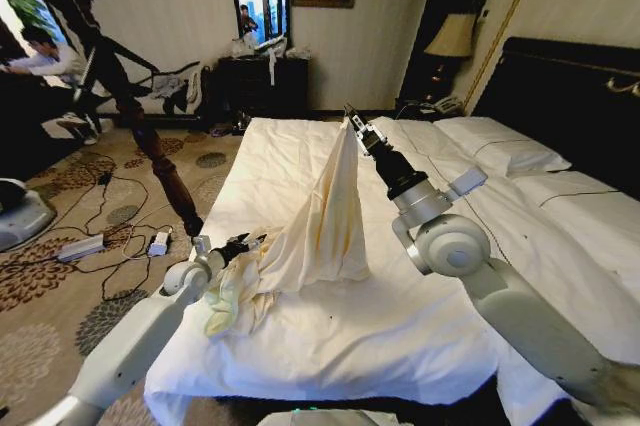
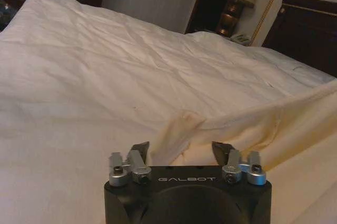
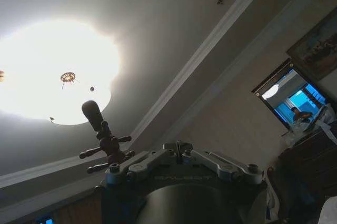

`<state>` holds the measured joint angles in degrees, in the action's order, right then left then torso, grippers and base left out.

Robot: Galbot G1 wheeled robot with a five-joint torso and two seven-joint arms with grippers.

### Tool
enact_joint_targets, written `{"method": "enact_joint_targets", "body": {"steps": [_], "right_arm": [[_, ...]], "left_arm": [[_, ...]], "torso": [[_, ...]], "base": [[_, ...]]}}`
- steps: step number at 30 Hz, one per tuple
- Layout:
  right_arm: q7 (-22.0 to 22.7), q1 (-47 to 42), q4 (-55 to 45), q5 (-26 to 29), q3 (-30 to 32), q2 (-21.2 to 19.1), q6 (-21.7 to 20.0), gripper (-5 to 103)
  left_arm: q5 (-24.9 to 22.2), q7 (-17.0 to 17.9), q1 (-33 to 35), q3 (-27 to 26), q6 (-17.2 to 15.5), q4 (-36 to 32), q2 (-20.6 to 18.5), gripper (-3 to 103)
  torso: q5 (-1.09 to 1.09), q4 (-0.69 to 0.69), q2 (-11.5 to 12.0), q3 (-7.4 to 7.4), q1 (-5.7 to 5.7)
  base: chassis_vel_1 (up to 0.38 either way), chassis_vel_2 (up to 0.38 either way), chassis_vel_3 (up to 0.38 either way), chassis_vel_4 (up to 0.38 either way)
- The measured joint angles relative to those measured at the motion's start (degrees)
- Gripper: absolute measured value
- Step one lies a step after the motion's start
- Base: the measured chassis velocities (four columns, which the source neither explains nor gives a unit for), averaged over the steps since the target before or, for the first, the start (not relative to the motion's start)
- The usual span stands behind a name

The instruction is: Pick up the clothes from the bed and hang them on the clothes hanger.

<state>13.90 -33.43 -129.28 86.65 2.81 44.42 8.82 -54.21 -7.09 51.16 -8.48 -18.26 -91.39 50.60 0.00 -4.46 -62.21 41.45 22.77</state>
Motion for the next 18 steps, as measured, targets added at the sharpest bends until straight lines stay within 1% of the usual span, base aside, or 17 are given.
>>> {"method": "enact_joint_targets", "body": {"steps": [1, 4, 5, 6, 7, 9, 10, 12, 13, 15, 16, 18], "right_arm": [[0.0, 0.0, 0.0, 0.0, 0.0, 0.0, 0.0, 0], [0.01, -0.23, 0.09, -0.07, 0.25, -0.06, 0.0, 0], [0.01, -0.23, 0.09, -0.07, 0.25, -0.06, 0.0, 0], [0.01, -0.31, 0.13, -0.2, 0.28, -0.06, 0.0, 0], [0.02, -0.41, 0.21, -0.34, 0.29, -0.06, 0.0, 0], [0.04, -0.51, 0.3, -0.42, 0.3, -0.02, 0.0, 0], [0.04, -0.51, 0.3, -0.42, 0.3, -0.02, 0.0, 0], [0.12, -0.52, 0.38, -0.42, 0.3, 0.15, 0.01, 0], [0.14, -0.49, 0.38, -0.41, 0.3, 0.21, 0.02, 0], [0.19, -0.34, 0.38, -0.31, 0.29, 0.28, 0.03, 0], [0.19, -0.34, 0.38, -0.31, 0.29, 0.28, 0.03, 0], [0.2, -0.34, 0.38, -0.24, 0.28, 0.11, 0.05, 0]], "left_arm": [[0.0, 0.0, 0.0, 0.0, 0.0, 0.0, 0.0, 67], [1.22, 0.01, 1.0, -0.55, 0.97, -0.32, 0.0, 51], [1.22, 0.01, 1.0, -0.55, 0.97, -0.32, 0.0, 51], [1.45, 0.03, 1.43, -0.97, 1.27, -0.53, -0.04, 45], [1.63, 0.06, 1.85, -1.4, 1.52, -0.75, -0.14, 45], [1.85, 0.08, 2.52, -1.97, 1.79, -1.2, -0.42, 34], [1.85, 0.08, 2.52, -1.97, 1.79, -1.2, -0.42, 34], [2.43, 0.04, 3.12, -2.43, 2.23, -1.48, -0.78, 24], [2.63, 0.02, 3.19, -2.49, 2.36, -1.48, -0.79, 24], [3.06, -0.02, 3.27, -2.55, 2.64, -1.29, -0.42, 13], [3.06, -0.02, 3.27, -2.55, 2.64, -1.29, -0.42, 13], [3.22, -0.03, 3.33, -2.56, 2.71, -1.16, 0.16, 3]], "torso": [[0.0, 0.0, 0.0, 0.0, 0.0], [0.0, 0.0, -0.01, 0.0, 0.0], [0.0, 0.0, -0.01, 0.0, 0.0], [0.0, 0.0, -0.01, 0.0, 0.0], [0.0, 0.0, -0.01, 0.0, 0.0], [0.0, 0.01, -0.01, 0.0, 0.0], [0.0, 0.01, -0.01, 0.0, 0.0], [0.0, 0.01, -0.01, -0.01, -0.01], [0.0, 0.01, -0.01, 0.0, 0.0], [0.0, 0.01, -0.01, 0.0, 0.0], [0.0, 0.01, -0.01, 0.0, 0.0], [0.0, 0.0, -0.01, 0.0, 0.0]], "base": [[0.0, 0.0, 0.0, 0.0], [0.0, 0.0, 0.0, 0.0], [0.0, 0.0, 0.0, 0.0], [0.0, 0.0, 0.0, 0.0], [0.0, 0.0, 0.0, 0.0], [0.0, 0.0, 0.0, 0.0], [0.0, 0.0, 0.0, 0.0], [0.0, 0.0, 0.0, 0.0], [0.0, 0.0, 0.0, 0.0], [0.0, 0.0, 0.0, 0.0], [0.0, 0.0, 0.0, 0.0], [0.0, 0.0, 0.0, 0.0]]}}
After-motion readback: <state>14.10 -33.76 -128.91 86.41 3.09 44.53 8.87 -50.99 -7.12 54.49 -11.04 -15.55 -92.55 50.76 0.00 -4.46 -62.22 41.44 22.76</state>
